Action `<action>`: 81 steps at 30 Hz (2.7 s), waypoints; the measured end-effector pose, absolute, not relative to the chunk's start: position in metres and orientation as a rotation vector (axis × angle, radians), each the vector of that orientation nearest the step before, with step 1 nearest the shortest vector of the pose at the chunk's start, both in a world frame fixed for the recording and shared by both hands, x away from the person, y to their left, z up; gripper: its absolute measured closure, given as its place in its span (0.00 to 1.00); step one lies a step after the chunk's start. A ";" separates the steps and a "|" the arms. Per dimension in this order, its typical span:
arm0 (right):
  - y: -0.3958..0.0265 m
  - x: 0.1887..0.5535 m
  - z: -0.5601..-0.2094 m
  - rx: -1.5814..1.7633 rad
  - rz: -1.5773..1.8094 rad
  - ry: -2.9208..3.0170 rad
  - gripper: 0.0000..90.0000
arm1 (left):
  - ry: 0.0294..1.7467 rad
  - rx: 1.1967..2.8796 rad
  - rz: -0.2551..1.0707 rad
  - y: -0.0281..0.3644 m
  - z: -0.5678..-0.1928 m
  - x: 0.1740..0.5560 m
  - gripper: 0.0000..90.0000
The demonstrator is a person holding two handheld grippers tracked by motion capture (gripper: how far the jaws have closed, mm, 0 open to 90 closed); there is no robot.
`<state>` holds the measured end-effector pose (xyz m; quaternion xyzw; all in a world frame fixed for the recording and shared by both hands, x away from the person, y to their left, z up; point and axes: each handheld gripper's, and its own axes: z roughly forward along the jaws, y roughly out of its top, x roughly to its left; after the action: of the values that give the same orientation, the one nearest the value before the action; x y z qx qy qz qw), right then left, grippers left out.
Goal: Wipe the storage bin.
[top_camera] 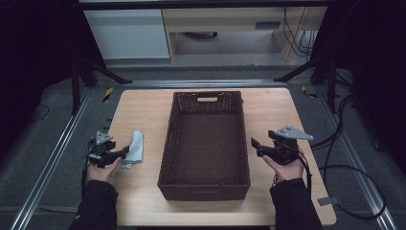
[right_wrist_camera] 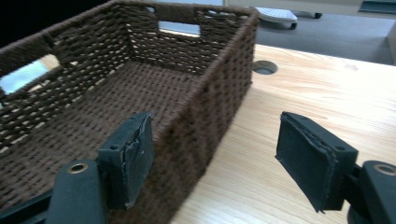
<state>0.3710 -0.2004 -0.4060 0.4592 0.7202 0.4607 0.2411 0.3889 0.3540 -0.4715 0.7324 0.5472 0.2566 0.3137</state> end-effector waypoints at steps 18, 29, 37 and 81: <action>-0.175 0.370 -0.406 1.217 1.277 2.033 0.32 | 1.414 1.970 0.634 0.349 -0.480 0.396 0.40; -0.168 0.371 -0.411 1.221 1.268 2.060 0.33 | 1.406 2.021 0.574 0.335 -0.489 0.403 0.42; -0.156 0.374 -0.421 1.210 1.219 2.116 0.33 | 1.414 2.030 0.467 0.332 -0.488 0.405 0.79; -0.163 0.374 -0.430 1.281 1.110 2.208 0.81 | 1.171 1.896 0.537 0.289 -0.425 0.383 0.87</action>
<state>0.3741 -0.1630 -0.4299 0.4528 0.7806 0.3923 0.1782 0.3833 0.2887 -0.4252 0.7537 0.4653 0.2135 0.4122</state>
